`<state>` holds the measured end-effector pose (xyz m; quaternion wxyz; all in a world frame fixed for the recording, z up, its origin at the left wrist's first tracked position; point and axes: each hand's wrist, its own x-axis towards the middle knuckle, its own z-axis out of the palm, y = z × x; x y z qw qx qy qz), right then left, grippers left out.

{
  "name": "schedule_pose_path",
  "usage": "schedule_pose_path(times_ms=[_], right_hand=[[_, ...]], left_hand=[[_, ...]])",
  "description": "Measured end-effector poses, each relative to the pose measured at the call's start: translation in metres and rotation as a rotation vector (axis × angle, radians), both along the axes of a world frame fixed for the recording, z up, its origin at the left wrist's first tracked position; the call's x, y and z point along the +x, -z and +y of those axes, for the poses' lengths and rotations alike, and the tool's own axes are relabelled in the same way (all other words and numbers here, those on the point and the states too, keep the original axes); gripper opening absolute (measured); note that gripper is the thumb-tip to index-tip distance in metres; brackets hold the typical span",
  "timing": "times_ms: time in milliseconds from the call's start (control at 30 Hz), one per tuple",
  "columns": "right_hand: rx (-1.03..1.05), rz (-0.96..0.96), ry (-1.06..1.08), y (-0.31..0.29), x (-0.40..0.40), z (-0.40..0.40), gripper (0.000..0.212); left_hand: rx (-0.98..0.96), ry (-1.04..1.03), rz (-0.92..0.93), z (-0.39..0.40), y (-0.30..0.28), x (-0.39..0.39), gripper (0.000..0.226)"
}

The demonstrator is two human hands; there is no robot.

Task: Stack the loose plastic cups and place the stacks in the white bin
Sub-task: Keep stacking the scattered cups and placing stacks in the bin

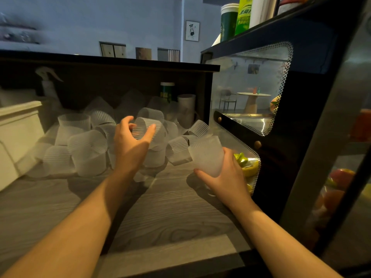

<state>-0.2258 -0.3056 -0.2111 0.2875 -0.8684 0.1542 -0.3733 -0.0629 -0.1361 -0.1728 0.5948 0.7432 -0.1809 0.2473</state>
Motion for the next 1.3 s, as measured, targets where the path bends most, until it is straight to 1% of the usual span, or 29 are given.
schedule_pose_path(times_ms=[167, 300, 433, 600, 767, 900, 1000, 1067, 1133, 1200, 1300], right_hand=[[-0.078, 0.013, -0.029, -0.001, 0.000, 0.003, 0.078], [-0.158, 0.025, -0.081, 0.000, 0.003, 0.006, 0.076], [-0.204, 0.037, -0.108, 0.000, 0.005, 0.012, 0.077], [-0.194, 0.041, -0.097, 0.002, 0.007, 0.012, 0.079], [-0.198, 0.040, -0.106, 0.001, 0.007, 0.013, 0.081], [-0.150, 0.011, -0.134, 0.001, 0.006, 0.013, 0.081], [-0.139, -0.010, -0.135, 0.001, 0.005, 0.012, 0.081], [-0.157, -0.002, -0.140, 0.000, 0.005, 0.012, 0.081], [-0.196, 0.019, -0.142, 0.000, 0.007, 0.013, 0.081], [-0.202, 0.017, -0.143, 0.000, 0.007, 0.014, 0.081], [-0.111, -0.013, -0.127, 0.000, 0.005, 0.011, 0.080]], left_hand=[[-0.019, 0.048, -0.030, -0.004, 0.002, -0.001, 0.060], [-0.062, 0.093, -0.119, -0.004, -0.003, -0.006, 0.056], [-0.100, 0.220, -0.136, -0.005, -0.009, -0.012, 0.050], [0.041, 0.435, -0.206, -0.016, -0.009, -0.025, 0.045], [0.053, 0.520, -0.249, -0.018, -0.012, -0.026, 0.047], [0.112, 0.549, -0.222, -0.027, -0.008, -0.031, 0.056], [0.162, 0.539, -0.240, -0.028, -0.008, -0.032, 0.051], [0.212, 0.472, -0.296, -0.026, -0.009, -0.031, 0.046], [0.270, 0.405, -0.357, -0.026, -0.008, -0.030, 0.050], [0.347, 0.444, -0.355, -0.029, -0.004, -0.033, 0.056], [0.426, 0.548, -0.294, -0.040, 0.005, -0.045, 0.070]])
